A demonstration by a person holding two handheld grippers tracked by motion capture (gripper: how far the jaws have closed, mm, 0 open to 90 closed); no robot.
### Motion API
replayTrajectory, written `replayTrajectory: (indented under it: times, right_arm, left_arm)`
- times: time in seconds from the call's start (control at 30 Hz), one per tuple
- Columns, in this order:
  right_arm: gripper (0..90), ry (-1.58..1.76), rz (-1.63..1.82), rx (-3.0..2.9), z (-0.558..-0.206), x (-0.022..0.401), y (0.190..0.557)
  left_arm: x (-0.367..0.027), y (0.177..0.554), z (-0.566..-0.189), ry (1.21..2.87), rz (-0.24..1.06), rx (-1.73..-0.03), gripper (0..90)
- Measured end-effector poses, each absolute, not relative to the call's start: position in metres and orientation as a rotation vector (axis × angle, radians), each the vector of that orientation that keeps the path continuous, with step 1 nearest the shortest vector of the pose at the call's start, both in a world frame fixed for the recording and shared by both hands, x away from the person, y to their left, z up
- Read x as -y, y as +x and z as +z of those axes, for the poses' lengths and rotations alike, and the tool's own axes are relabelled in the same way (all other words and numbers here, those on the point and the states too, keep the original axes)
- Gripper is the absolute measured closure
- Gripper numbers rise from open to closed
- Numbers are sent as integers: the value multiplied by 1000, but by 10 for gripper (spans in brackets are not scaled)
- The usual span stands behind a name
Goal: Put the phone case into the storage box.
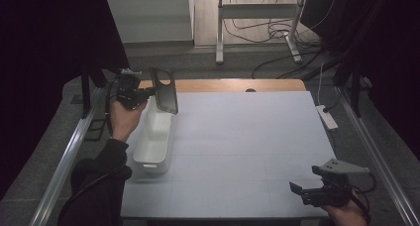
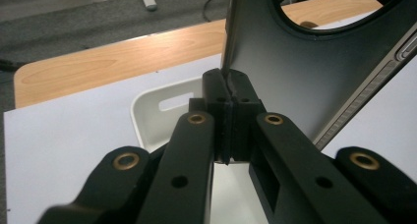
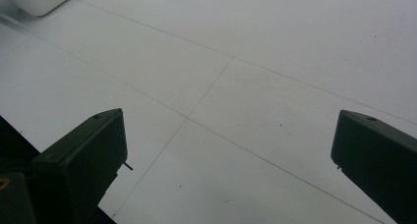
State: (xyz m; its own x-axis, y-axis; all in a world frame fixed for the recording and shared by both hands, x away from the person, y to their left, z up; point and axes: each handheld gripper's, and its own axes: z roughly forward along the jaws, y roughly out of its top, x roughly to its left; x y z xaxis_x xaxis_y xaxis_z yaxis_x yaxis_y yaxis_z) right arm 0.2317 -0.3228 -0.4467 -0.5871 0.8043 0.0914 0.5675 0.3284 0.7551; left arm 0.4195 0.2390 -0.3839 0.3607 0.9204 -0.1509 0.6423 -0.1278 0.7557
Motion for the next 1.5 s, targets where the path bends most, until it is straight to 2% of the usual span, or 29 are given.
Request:
replayTrajectory:
  times: [1.5]
  right_arm:
    - [22,1216,1090,-2333,-448,320,233]
  left_arm:
    - [-254,462,-405,1777,555,-1509,888]
